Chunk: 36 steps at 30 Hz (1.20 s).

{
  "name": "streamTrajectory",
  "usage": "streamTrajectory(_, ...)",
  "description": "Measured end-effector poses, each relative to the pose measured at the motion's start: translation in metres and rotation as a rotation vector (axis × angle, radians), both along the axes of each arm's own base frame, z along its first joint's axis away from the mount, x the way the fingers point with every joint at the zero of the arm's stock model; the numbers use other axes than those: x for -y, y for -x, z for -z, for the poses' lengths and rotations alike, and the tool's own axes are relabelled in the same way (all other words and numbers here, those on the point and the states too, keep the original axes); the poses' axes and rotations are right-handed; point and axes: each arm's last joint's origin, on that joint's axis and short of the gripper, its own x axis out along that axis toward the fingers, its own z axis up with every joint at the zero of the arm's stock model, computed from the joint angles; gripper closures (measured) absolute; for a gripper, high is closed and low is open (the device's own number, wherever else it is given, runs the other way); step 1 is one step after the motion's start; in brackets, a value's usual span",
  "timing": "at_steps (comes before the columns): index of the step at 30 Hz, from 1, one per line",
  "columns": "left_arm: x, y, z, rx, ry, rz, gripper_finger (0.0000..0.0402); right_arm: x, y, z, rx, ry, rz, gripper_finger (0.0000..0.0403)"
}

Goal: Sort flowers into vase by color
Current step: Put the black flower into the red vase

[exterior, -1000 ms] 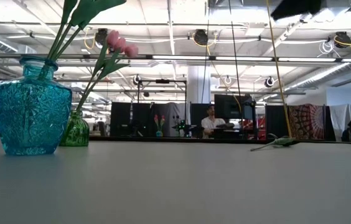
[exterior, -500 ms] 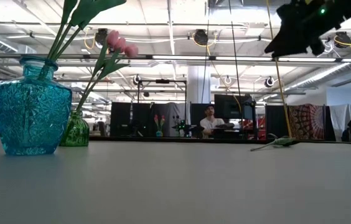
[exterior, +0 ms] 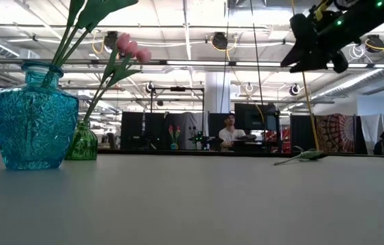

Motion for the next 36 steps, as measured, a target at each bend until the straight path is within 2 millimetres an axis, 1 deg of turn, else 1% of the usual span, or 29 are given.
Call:
streamTrajectory(7,0.0,0.0,0.0,0.0,-0.001,0.0,0.0194,0.011,-0.012,0.021,0.087,-0.21,0.178,0.0234)
streamTrajectory(11,0.0,0.0,0.0,0.0,-0.001,0.0,0.0194,0.02,-0.013,0.033,0.125,-0.306,0.301,0.0234)
streamTrajectory(18,0.001,-0.001,0.001,-0.005,-0.006,0.0,0.0194,0.037,0.002,0.044,0.148,-0.43,0.51,0.0234)
streamTrajectory(29,0.007,-0.005,0.003,-0.024,-0.03,0.0,0.0194,0.059,0.017,0.052,0.148,-0.755,0.518,0.0234)
streamTrajectory(36,0.011,-0.009,0.005,-0.038,-0.047,0.0,0.0194,0.072,0.033,0.059,0.136,-0.848,0.637,0.0234)
